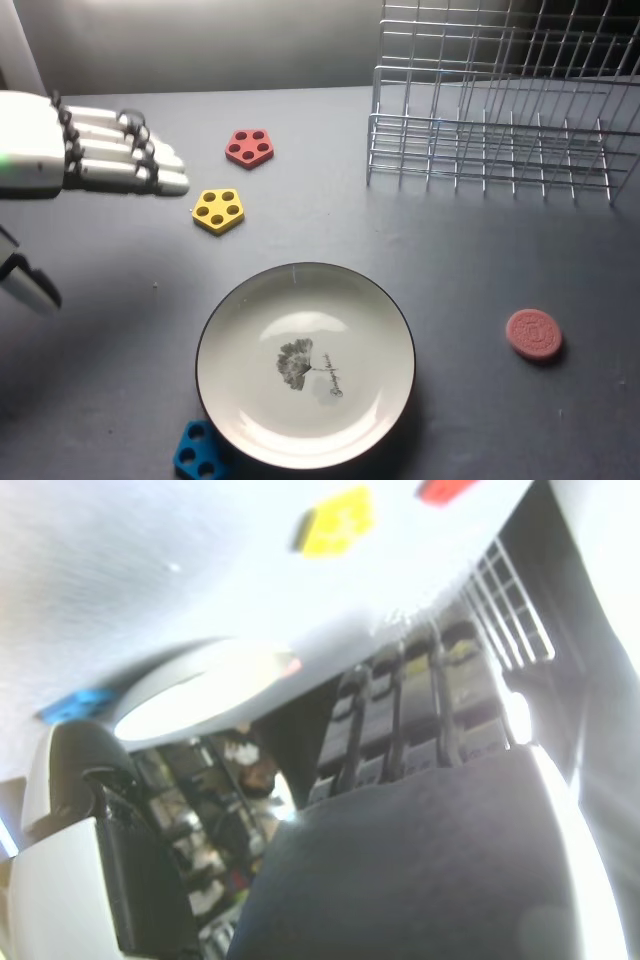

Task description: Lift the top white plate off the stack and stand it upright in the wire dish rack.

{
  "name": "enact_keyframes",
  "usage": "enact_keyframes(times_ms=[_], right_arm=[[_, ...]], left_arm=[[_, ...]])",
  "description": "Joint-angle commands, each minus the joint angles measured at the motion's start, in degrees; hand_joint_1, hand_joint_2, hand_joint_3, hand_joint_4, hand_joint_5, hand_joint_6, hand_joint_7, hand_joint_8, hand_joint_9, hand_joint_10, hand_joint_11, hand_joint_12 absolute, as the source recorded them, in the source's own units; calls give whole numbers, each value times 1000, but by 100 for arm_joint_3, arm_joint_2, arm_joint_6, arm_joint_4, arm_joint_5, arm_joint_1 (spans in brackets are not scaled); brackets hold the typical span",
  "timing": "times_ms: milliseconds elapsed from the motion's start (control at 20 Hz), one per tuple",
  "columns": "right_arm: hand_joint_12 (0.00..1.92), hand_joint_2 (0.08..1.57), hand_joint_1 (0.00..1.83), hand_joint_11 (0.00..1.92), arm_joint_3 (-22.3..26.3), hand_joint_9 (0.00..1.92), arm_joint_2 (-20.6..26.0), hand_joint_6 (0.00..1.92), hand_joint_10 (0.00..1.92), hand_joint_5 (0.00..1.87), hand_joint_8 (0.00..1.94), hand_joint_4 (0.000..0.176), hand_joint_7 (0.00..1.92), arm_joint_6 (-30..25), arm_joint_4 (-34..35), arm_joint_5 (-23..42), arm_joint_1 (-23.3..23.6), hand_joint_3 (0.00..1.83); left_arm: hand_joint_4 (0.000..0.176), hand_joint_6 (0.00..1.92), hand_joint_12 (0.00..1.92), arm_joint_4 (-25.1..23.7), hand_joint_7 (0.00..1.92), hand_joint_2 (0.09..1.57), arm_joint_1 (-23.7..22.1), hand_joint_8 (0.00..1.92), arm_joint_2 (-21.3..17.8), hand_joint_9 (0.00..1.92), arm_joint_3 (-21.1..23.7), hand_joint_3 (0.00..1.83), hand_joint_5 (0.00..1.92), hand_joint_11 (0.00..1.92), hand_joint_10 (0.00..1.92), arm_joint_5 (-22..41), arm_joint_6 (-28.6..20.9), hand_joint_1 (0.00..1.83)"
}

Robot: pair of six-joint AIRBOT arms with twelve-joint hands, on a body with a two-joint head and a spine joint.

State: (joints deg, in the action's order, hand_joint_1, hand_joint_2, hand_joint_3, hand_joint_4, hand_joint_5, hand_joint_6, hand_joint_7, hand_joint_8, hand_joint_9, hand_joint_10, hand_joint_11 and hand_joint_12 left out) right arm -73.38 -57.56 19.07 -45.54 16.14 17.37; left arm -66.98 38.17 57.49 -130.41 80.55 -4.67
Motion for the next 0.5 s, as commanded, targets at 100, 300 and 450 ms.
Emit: enact_keyframes(times_ms=[100,300,450], right_arm=[[1280,1038,1499,1021,44,1139,124,970,634,993,442,0,1156,-117,181,268,140,0],[1514,1126,1483,847,179,922,240,1162,975,824,759,0,927,-204,180,113,140,0],[1529,1133,1481,834,235,910,313,1231,978,792,777,0,912,-370,344,-72,140,0]], left_arm=[[0,2,499,862,47,844,139,2,11,84,-108,1,23,0,4,370,-78,487],[0,0,441,489,27,864,-190,3,9,66,-117,3,1,0,1,309,-173,460],[0,4,500,55,60,835,-664,7,9,96,-94,0,18,0,8,201,-341,498]])
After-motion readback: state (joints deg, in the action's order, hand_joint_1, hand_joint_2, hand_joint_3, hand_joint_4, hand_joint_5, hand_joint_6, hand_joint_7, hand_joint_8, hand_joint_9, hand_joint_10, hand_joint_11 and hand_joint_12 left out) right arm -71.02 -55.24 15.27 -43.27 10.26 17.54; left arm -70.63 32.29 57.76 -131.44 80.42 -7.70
